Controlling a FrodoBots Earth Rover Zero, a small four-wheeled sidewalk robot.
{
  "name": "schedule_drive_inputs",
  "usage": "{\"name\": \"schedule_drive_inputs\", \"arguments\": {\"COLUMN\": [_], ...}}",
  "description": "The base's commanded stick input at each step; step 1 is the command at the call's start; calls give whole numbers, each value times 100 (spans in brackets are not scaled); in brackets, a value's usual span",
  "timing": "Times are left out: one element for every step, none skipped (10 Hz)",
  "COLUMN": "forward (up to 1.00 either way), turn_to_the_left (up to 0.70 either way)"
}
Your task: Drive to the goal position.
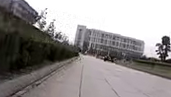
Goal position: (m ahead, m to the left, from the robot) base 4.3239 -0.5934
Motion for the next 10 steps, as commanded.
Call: {"name": "schedule_drive_inputs", "arguments": {"forward": [60,60,60,60,60,60,60,60,60,60], "turn_to_the_left": [0,0,0,0,0,0,0,0,0,0]}}
